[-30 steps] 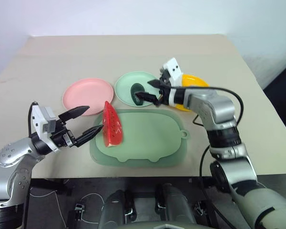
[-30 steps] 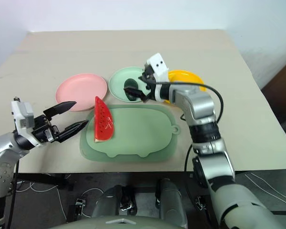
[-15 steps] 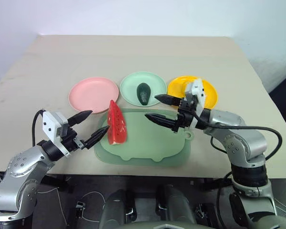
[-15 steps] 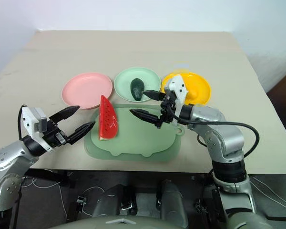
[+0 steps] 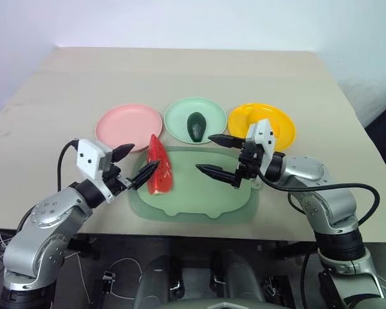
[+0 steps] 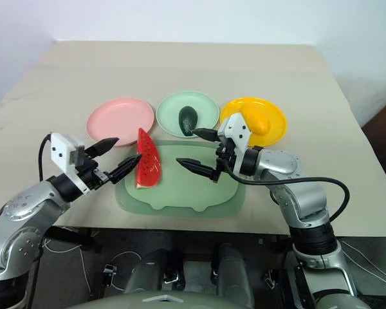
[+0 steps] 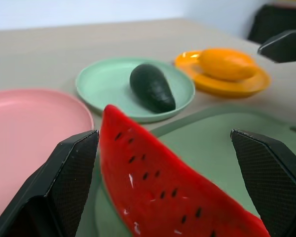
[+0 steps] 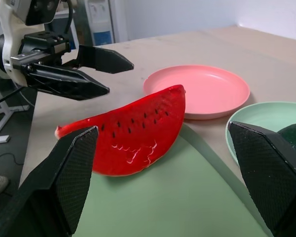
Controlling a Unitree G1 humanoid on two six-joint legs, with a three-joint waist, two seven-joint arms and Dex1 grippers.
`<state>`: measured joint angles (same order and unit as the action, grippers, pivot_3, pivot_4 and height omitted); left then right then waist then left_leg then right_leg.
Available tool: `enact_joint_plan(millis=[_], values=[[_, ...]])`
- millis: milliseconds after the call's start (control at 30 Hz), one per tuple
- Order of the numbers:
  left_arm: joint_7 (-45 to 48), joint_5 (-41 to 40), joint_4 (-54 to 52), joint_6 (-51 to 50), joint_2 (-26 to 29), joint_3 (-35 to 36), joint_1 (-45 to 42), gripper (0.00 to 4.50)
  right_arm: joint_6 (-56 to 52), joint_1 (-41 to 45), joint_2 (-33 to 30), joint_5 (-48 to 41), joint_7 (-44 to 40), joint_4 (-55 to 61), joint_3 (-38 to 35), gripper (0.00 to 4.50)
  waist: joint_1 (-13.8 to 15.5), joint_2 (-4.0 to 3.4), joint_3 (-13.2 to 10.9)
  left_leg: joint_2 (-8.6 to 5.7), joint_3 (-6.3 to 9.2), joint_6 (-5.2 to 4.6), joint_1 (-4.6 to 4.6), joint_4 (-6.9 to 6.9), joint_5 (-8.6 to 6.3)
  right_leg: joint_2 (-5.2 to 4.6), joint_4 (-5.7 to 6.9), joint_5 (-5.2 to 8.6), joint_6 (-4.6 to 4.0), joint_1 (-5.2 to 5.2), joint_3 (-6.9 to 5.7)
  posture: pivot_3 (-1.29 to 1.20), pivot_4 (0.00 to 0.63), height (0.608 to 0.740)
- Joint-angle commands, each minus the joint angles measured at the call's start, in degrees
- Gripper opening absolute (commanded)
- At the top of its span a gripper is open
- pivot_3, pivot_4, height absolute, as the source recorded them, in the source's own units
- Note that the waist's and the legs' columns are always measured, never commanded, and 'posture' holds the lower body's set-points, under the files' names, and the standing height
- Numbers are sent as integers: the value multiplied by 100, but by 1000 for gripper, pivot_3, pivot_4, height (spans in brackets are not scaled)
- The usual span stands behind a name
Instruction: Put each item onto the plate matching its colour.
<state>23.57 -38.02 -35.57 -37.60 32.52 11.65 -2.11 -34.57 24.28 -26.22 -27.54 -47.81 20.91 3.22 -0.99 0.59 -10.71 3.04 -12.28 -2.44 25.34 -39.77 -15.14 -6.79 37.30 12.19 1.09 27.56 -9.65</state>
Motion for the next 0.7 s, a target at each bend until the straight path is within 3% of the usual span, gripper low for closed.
enact_joint_plan(millis=[33,433,700], values=[[-473,-34,-293,-477,-67,-143,-206,4500,128,2,-122,-11,29,38,-108,4475,24,0,0,0,0,0,0,0,0,0,0,0,0,-1,0,0,150,696],[-1173,110,15,-1658,-289,-627,-848,4500,161,-92,-396,16,126,53,-163,4475,38,1,0,0,8,-5,0,-14,-3,0,1,0,1,-13,-5,0,150,696],[-1523,97,104,-2533,-359,-497,-1180,4500,128,-87,-453,58,243,85,-72,4475,39,1,0,1,10,-5,0,-15,-3,1,2,0,1,-14,-6,0,150,696]])
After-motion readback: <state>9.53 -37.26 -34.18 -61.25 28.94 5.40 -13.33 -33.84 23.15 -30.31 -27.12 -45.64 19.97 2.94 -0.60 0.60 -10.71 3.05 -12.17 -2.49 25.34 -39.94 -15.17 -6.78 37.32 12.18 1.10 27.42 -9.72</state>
